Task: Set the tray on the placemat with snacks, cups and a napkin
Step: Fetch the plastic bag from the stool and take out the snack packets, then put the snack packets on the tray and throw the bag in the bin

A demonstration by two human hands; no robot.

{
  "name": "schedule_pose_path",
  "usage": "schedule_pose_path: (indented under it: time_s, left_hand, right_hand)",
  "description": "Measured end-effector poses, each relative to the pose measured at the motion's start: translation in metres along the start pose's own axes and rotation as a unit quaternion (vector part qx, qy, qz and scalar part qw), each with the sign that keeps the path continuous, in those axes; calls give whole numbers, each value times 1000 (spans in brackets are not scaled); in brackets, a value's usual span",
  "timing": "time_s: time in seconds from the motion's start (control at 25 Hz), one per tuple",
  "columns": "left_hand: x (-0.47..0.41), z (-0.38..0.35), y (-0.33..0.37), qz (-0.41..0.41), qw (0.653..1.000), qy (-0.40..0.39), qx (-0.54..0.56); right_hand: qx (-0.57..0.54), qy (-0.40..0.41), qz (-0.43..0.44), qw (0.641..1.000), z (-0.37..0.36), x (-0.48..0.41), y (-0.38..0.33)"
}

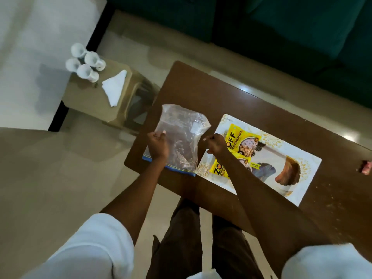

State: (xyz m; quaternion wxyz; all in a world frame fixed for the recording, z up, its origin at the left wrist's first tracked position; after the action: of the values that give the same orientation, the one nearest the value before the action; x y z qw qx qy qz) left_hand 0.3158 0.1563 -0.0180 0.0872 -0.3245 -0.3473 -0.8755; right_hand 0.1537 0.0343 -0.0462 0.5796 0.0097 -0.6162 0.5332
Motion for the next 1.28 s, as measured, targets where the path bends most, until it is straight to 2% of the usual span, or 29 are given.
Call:
schedule_pose_path:
  time_s: [0.16,0.28,0.4,0.52,0.76,0.88,1.0,1.08,1.2,1.28]
  left_hand:
    - [-64,31,7,28,998,7,-60]
    - [-94,27,6,36,989,-91,-111]
    - [-108,20,0,-9,965,-160,-207]
    - [-109,21,-5,-67,954,-148,-252]
    - [-96,37,8,-22,976,-168,-138]
    - [-85,49,25,0,992,-124,-30]
    - [-53,64,48,15,989,-146,26]
    - [-20,73,66,4,984,-176,37]
    - [29,85,88,-43,981,-190,9]
    - [63,90,116,-106,973,-204,-29]
  right_hand:
    - [11,60,-32,998,-27,-14,30]
    - [-5,69,-37,997,-39,-23,31]
    - [14,59,-22,998,-50,-32,22]
    - [59,69,8,996,-55,-35,18]
    - [28,60,11,998,-50,-23,-5]
    - [-44,82,1,996,-34,-6,-20]
    - [-90,68,9,994,-6,24,-44]
    - [-133,78,30,988,15,54,-61]
    - [-180,135,48,973,51,102,-71]
    - [-205,122,51,970,84,135,-82]
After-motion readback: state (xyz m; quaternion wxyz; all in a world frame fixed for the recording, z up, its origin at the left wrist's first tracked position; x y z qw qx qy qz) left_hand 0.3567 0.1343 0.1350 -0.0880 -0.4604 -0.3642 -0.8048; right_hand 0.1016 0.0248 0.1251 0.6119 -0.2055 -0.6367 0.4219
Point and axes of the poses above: each hand's wrist, its own x-axis away from the middle knuckle, its own z-axis out of the back of the hand, y = z × x, the point moved 1 cm from there along -x, towards the middle knuckle, and after that the axes turned 7 degrees about z, right-handed, at the moved point
